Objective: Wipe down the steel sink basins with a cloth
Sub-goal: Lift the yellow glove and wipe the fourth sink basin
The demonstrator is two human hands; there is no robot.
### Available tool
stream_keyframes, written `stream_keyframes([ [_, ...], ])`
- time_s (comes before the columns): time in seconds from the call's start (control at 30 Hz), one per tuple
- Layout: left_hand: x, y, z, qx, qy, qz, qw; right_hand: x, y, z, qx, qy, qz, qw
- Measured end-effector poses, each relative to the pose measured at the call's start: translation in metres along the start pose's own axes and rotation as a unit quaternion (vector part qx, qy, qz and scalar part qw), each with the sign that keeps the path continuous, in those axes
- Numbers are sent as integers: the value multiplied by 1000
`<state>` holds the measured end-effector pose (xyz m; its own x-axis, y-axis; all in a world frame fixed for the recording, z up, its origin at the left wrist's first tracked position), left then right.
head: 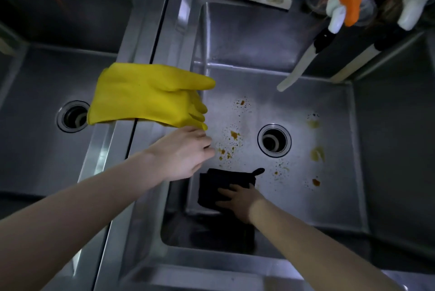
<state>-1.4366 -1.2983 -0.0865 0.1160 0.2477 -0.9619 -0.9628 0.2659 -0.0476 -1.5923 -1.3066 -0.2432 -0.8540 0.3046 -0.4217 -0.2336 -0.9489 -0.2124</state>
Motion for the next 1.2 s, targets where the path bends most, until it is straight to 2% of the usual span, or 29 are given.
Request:
stream_keyframes([
  [0.07,0,-2,-5,-3,-1,16,1000,12,0,-6,-1,-7,-28,1000],
  [0.23,-8,-9,-15,-17,17,25,999,15,17,-17,-10,66,-92,993],
  [0.33,-5,-13,-18,-45,21,32,998,-6,39,-33,28,155,-179,971],
  [0.5,0,-16,-19,-67,44,40,996,-58,87,-62,71,217,-247,942],
  [0.6,-3,-16,-18,-68,62,39,995,-66,85,-65,90,236,-243,937],
  [0.7,-7,-13,-16,-55,83,49,994,-43,58,-48,67,223,-170,957],
  [0.9,-23,-10,-22,-14,115,42,992,14,10,-25,-49,111,-60,991],
  [1.0,-31,-38,-36,-29,129,9,991,6,15,-31,-48,166,-103,980],
  [1.1,-34,-76,-51,-59,122,-2,991,-19,28,-45,3,235,-185,954],
  [1.2,-32,-96,-64,-78,110,6,991,-54,48,-66,49,288,-216,932],
])
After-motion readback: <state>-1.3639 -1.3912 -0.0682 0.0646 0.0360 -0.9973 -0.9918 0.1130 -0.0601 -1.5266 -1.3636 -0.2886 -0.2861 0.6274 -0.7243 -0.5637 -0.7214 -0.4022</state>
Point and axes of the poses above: each hand's wrist, its own z-axis away from the middle knuckle, its own x-axis out of the palm, y = z × x, the point moved 6 cm from there along -z, towards the middle knuckle, and after that the axes turned 6 degrees about -z, right-handed, at the moved point
